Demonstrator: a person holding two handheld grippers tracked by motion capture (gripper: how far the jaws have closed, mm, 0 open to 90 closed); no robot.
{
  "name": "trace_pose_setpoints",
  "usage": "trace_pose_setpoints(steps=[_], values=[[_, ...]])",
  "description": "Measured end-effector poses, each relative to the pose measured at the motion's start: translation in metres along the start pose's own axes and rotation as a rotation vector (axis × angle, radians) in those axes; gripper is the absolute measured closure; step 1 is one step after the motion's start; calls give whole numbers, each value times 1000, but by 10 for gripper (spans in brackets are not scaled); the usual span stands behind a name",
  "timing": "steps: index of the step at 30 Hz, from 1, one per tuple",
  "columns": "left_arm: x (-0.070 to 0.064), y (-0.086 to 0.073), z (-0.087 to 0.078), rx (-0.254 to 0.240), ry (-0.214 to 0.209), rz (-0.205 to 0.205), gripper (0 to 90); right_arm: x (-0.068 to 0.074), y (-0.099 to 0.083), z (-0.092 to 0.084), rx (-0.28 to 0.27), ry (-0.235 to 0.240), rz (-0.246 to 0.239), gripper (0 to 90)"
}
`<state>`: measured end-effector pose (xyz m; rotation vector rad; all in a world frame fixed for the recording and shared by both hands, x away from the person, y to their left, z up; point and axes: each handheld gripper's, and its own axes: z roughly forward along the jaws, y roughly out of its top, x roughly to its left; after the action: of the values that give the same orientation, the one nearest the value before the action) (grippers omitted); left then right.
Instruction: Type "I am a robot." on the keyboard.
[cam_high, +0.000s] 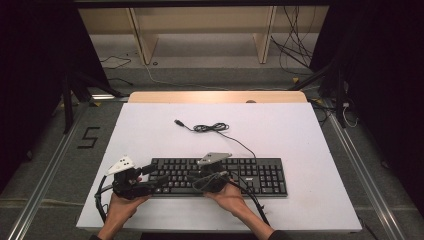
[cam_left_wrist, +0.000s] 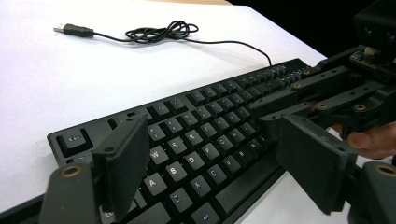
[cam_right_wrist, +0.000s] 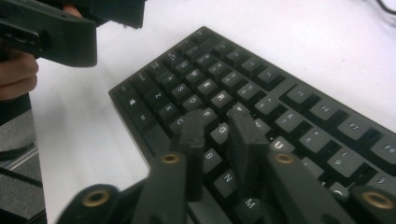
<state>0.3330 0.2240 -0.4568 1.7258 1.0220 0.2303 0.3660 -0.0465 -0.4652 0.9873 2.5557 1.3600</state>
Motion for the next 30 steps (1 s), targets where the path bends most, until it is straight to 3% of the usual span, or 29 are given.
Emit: trace_pose_setpoints(steps=[8,30], values=[[0,0,0,1,1,0,251,3,-1,7,38,-3,-6,900],[0,0,0,-1,0,1,251,3,-5,19,84,-15,-15,900]])
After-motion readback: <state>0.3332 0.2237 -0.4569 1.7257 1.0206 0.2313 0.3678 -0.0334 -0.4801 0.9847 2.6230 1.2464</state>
